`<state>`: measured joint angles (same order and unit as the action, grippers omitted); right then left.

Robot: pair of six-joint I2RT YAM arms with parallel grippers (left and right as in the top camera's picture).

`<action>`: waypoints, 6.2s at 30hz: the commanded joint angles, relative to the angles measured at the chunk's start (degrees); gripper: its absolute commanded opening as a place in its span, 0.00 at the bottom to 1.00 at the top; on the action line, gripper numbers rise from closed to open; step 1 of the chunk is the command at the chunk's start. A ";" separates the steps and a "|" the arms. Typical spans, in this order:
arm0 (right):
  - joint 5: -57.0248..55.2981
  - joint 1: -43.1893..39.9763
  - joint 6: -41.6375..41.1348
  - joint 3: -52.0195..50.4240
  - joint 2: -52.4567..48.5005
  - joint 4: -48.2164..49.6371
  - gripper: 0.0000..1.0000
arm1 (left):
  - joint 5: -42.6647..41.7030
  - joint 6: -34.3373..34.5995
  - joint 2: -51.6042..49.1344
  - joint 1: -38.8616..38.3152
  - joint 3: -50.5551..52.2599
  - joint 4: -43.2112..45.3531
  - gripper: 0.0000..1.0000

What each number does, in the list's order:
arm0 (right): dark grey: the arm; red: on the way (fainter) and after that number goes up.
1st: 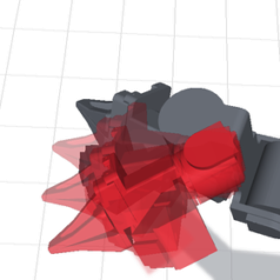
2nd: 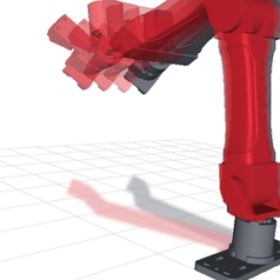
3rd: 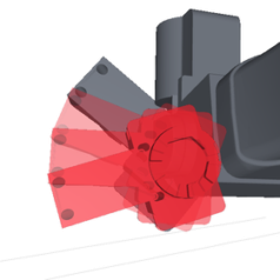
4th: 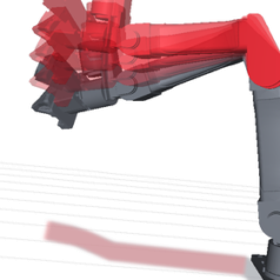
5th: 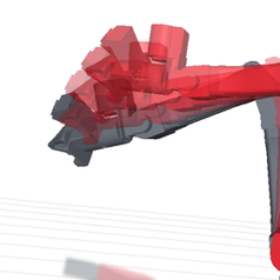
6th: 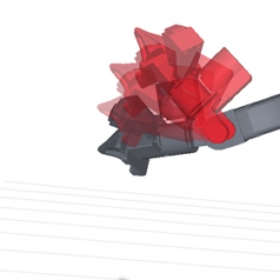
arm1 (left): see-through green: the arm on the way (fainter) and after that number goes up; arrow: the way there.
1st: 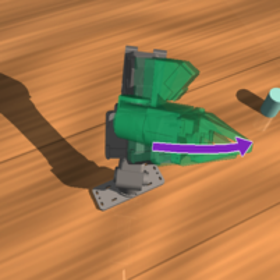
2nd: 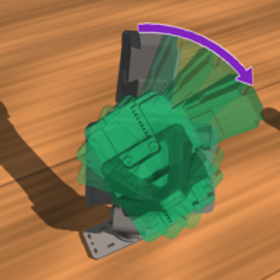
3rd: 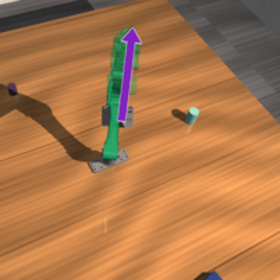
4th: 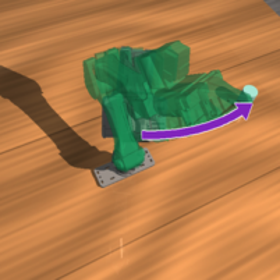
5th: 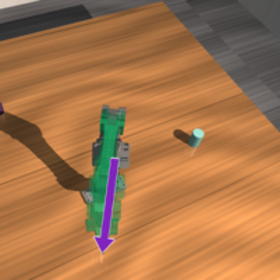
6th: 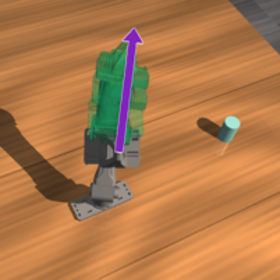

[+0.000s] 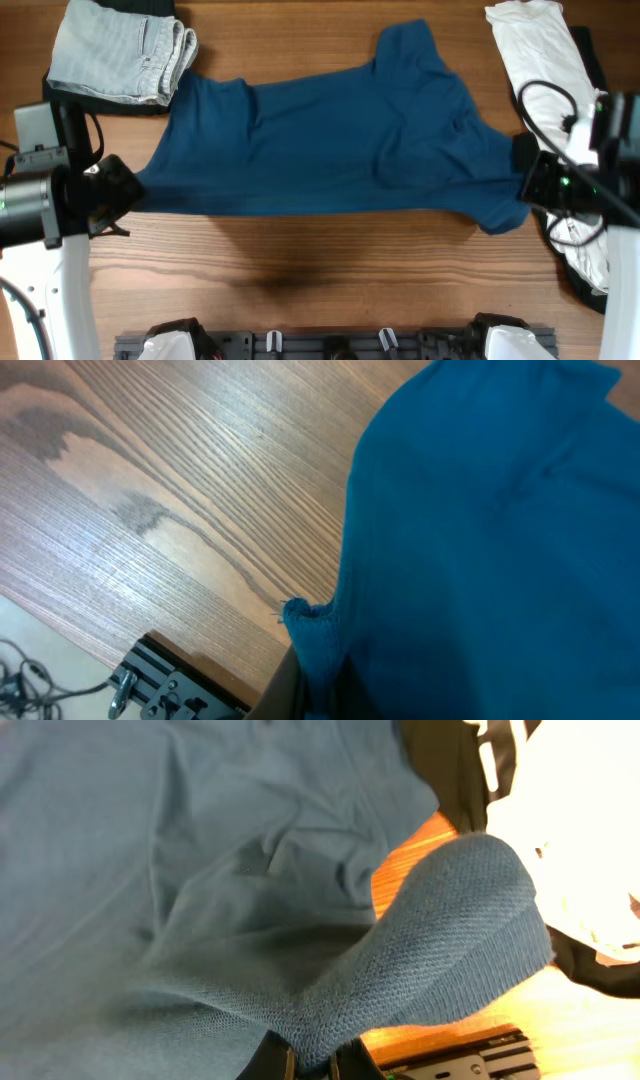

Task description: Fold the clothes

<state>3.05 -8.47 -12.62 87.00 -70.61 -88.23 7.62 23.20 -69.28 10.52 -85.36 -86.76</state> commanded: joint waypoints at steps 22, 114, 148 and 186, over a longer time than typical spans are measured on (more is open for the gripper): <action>4.92 5.79 3.43 -4.96 -29.40 19.96 0.04 | -0.76 -0.04 -22.88 0.46 15.02 27.85 0.04; -3.52 9.94 13.49 21.75 -69.66 61.64 0.33 | -12.04 -16.98 -36.09 -10.05 -3.85 44.06 0.87; 0.94 1.42 11.10 27.34 -61.72 54.64 0.87 | -10.69 -17.03 -39.95 -10.05 -3.87 56.11 0.84; 3.43 2.89 10.99 27.32 -52.48 41.64 0.95 | -11.87 -18.29 -51.49 -10.64 -18.43 48.52 0.84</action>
<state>5.56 -5.89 -2.07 113.73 -123.22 -47.09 -3.20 6.04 -115.92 0.10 -103.42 -40.25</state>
